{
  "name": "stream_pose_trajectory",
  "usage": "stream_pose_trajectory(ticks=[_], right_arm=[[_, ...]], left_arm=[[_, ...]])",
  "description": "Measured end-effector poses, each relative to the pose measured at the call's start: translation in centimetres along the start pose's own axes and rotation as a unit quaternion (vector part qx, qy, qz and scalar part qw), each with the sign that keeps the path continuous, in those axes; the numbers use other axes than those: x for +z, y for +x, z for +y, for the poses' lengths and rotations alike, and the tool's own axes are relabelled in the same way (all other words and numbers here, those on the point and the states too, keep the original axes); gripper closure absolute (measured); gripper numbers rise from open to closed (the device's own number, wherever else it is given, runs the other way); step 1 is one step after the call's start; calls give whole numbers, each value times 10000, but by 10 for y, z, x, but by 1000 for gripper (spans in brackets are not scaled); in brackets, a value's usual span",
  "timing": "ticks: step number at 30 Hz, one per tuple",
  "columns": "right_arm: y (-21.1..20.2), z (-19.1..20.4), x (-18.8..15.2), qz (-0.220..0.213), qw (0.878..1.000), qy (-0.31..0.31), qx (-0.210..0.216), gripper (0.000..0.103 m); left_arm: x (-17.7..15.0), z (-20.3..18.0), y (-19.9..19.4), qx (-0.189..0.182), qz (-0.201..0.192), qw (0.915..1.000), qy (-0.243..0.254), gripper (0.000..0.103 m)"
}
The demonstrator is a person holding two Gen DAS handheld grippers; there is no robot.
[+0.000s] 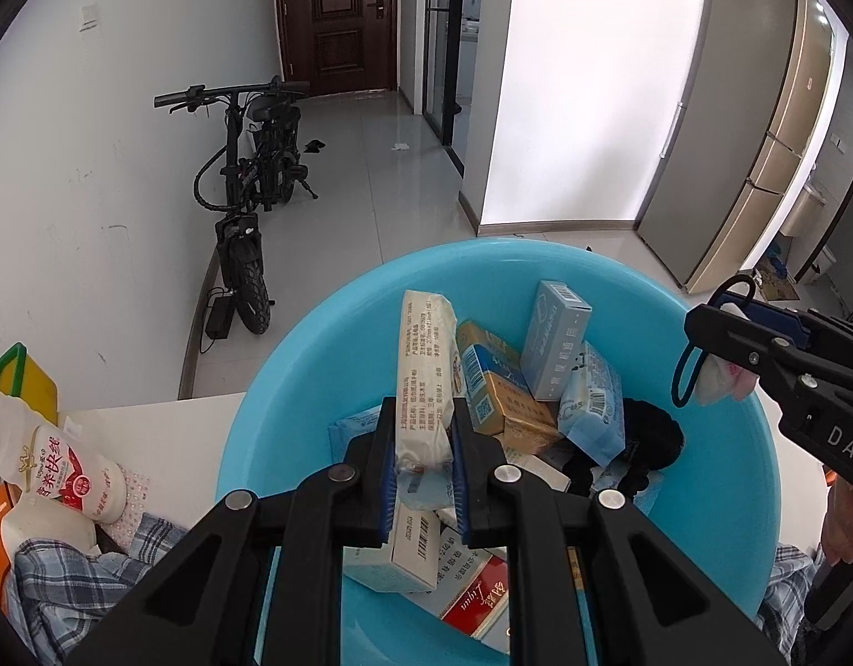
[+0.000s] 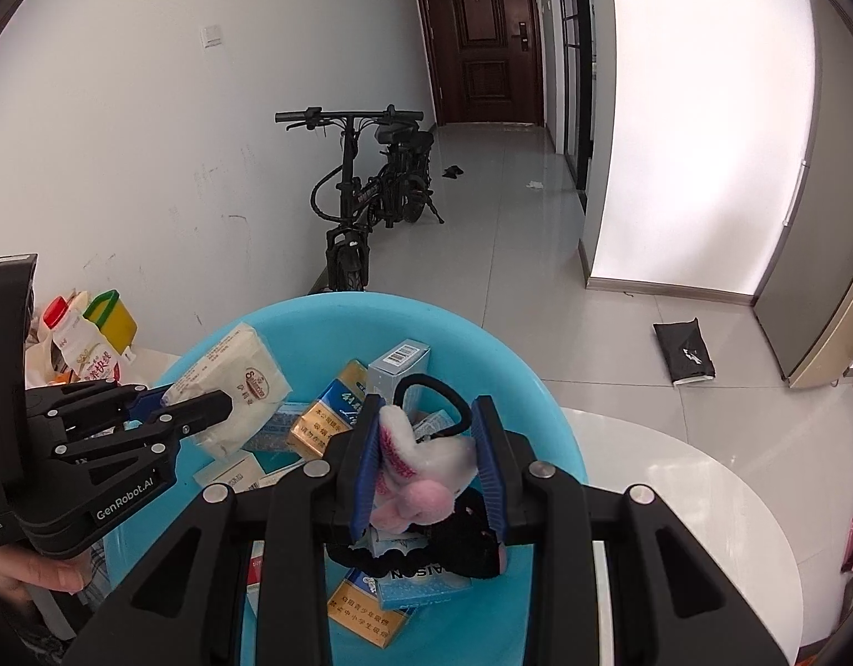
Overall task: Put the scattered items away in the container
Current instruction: 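Open the left tool over the basin while the right tool releases the bunny inside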
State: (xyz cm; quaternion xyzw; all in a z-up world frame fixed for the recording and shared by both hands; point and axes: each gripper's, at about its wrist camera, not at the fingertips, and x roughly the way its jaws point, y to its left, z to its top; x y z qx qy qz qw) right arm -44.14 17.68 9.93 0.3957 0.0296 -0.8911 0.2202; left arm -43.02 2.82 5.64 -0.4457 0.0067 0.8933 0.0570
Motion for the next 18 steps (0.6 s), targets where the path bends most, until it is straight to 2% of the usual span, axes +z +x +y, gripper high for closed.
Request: stream_pose_trajectory(ticks=[6, 10, 12, 13, 14, 16, 18], right_arm=[[-3, 5, -2, 15, 9999, -141, -62, 73], [-6, 7, 0, 3, 9998, -183, -89, 73], [-9, 6, 1, -13, 9998, -167, -101, 73], [-10, 7, 1, -22, 9998, -163, -97, 73], [-12, 7, 1, -34, 9998, -167, -95, 73], [-15, 7, 1, -55, 9998, -183, -99, 73], [-16, 6, 1, -55, 9997, -200, -109, 73]], left_arm=[[0, -3, -8, 66, -37, 9999, 85, 87], [-1, -7, -16, -31, -61, 9999, 114, 86], [-1, -8, -17, 3, 6, 9999, 162, 65], [0, -8, -19, 82, -7, 9998, 163, 38], [0, -7, -22, 130, -113, 9997, 162, 30], [0, -7, -31, 162, -302, 9992, 204, 30], [0, -7, -36, 209, -309, 9991, 224, 30]])
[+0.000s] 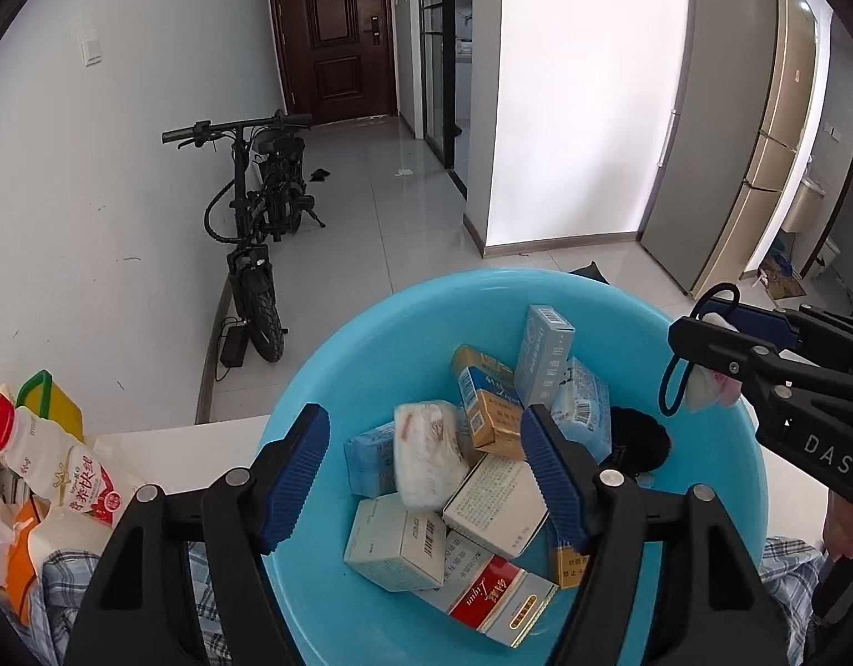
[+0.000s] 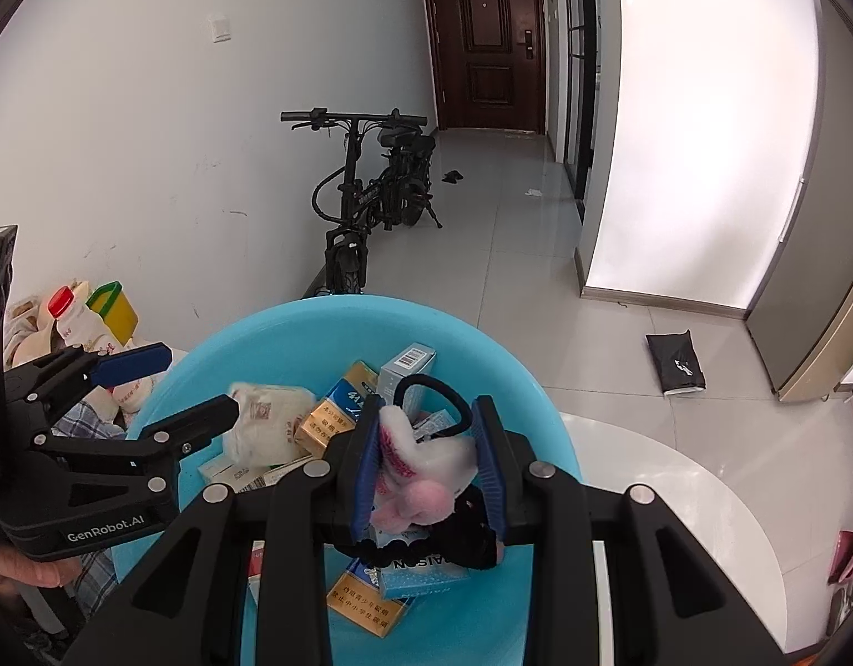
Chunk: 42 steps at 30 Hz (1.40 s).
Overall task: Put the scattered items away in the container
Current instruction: 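Open the left tool over the basin while the right tool releases the bunny inside, then withdraw both tools from the basin back over the plaid shirt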
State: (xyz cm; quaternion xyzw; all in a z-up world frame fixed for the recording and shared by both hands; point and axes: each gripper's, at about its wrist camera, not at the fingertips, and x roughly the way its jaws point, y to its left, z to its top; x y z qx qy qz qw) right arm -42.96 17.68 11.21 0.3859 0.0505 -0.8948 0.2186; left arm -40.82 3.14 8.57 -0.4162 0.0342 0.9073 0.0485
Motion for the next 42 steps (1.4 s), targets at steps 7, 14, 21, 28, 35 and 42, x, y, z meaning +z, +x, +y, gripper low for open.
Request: stream_pose_trajectory(ticks=[7, 14, 21, 28, 35, 42], right_arm=[[2, -1, 2, 17, 10000, 17, -27, 73], [10, 5, 2, 33, 9999, -84, -109, 73], [12, 4, 0, 56, 10000, 60, 28, 44], [-3, 7, -3, 15, 10000, 43, 39, 44], [-19, 14, -5, -29, 10000, -43, 9, 44], [-37, 22, -8, -109, 9998, -122, 99, 44]], left_arm=[[-1, 0, -7, 35, 6, 10000, 78, 30], [-8, -5, -8, 79, 24, 9996, 287, 30], [-11, -5, -18, -7, 0, 9995, 313, 30], [-14, -4, -34, -11, -69, 9995, 305, 30], [-14, 0, -53, 8, -162, 9995, 266, 30], [-17, -1, -79, 52, -280, 9989, 380, 29]])
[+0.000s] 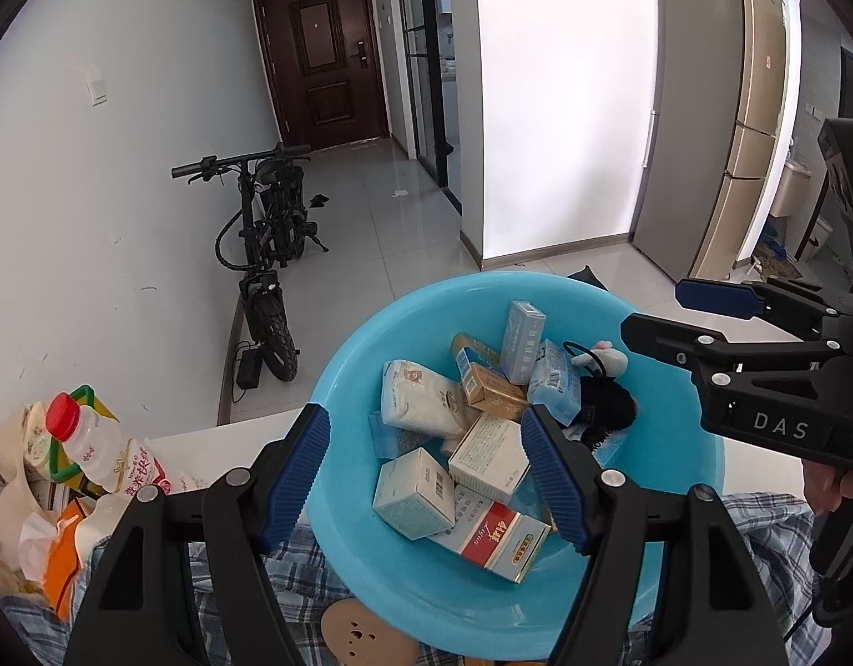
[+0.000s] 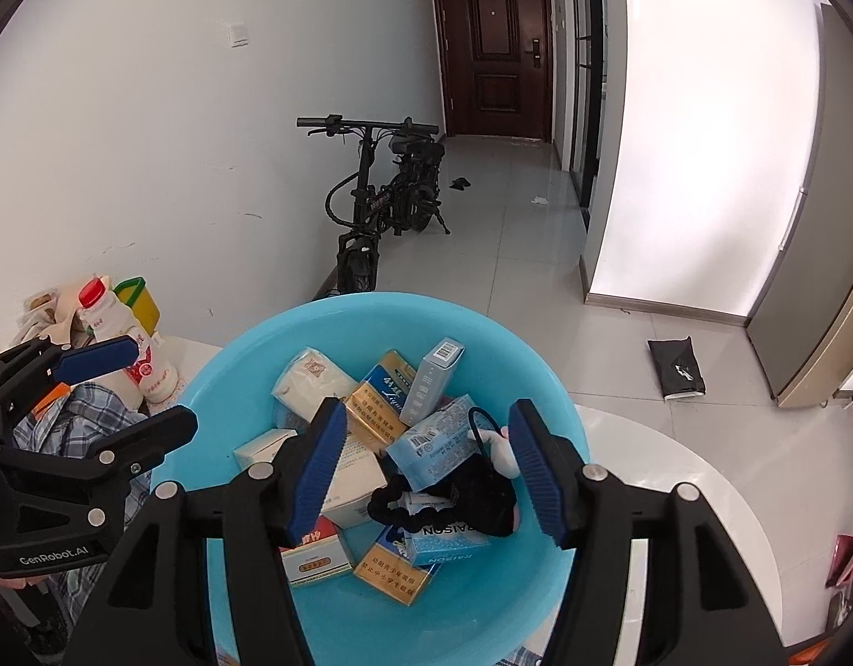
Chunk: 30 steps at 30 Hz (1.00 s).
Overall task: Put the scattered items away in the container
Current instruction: 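Withdraw both tools from the basin back over the plaid shirt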
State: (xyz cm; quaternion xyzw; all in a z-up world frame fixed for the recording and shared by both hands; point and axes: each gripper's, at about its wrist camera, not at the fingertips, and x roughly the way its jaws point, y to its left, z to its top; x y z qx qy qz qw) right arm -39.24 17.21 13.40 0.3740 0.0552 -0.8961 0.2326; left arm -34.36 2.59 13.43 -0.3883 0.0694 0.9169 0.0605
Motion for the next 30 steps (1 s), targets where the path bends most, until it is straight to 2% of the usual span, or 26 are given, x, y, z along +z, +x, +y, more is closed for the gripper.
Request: stream_pose_trajectory(ticks=[4, 9, 18, 23, 30], right_arm=[[-11, 7, 1, -100, 9999, -62, 53, 44], [-23, 17, 0, -194, 9996, -178, 37, 44], [-49, 35, -16, -292, 9980, -522, 202, 44], [-61, 43, -24, -284, 9968, -615, 420, 42], [-68, 50, -46, -179, 9940, -993, 421, 39]], left_arm=[[-2, 4, -18, 20, -101, 9999, 22, 29], [-5, 11, -34, -262, -77, 9995, -178, 29], [-23, 12, -60, -219, -155, 9996, 93, 29], [-37, 15, -67, -520, -10, 9986, 72, 29], [-54, 14, -79, -478, -57, 9986, 223, 29]])
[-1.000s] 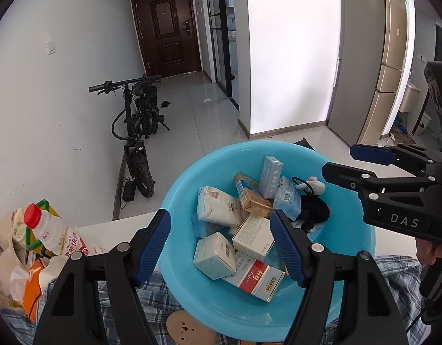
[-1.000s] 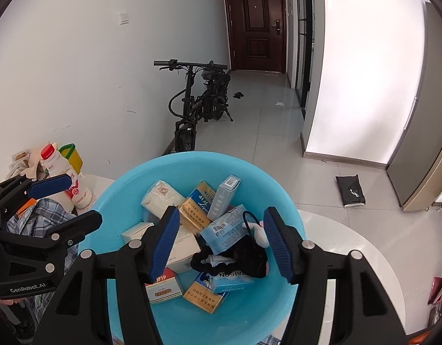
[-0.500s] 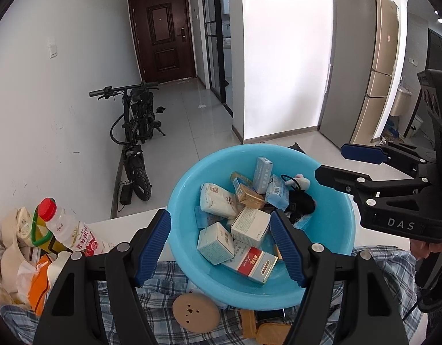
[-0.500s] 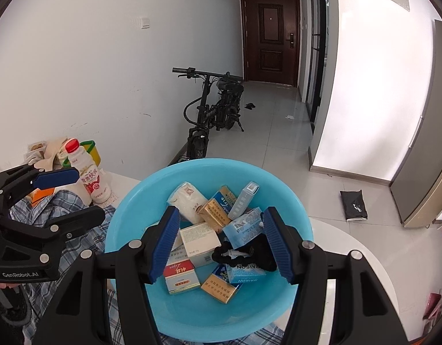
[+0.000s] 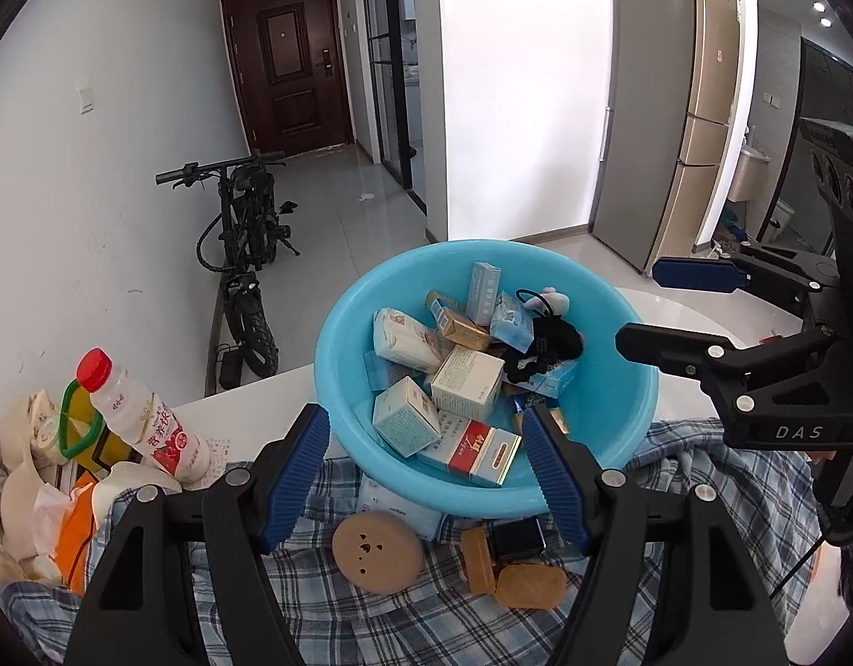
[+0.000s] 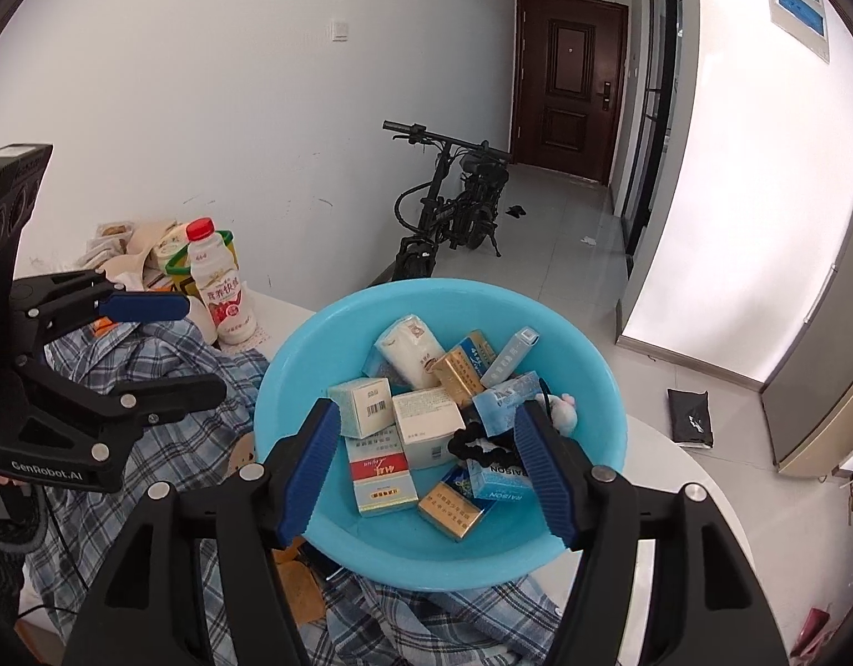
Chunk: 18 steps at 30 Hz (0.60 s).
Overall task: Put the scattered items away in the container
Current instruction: 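Withdraw both tools from the basin back over the plaid shirt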
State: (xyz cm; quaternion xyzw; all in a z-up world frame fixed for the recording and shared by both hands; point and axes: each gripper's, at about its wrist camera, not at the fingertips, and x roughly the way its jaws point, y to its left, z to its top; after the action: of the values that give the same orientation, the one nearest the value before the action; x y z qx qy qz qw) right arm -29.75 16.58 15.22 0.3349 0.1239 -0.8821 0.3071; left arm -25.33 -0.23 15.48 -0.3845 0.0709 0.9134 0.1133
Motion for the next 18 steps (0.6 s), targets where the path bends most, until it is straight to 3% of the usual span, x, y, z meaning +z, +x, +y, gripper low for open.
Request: stream_pose_trajectory(ticks=[14, 18], right_arm=[[-28, 0, -34, -228, 9996, 142, 0, 39], [-28, 2, -43, -149, 9998, 156, 12, 39]], left_arm=[[-34, -11, -9, -57, 5, 9998, 210, 29], [-50, -19, -9, 267, -101, 9985, 464, 29]])
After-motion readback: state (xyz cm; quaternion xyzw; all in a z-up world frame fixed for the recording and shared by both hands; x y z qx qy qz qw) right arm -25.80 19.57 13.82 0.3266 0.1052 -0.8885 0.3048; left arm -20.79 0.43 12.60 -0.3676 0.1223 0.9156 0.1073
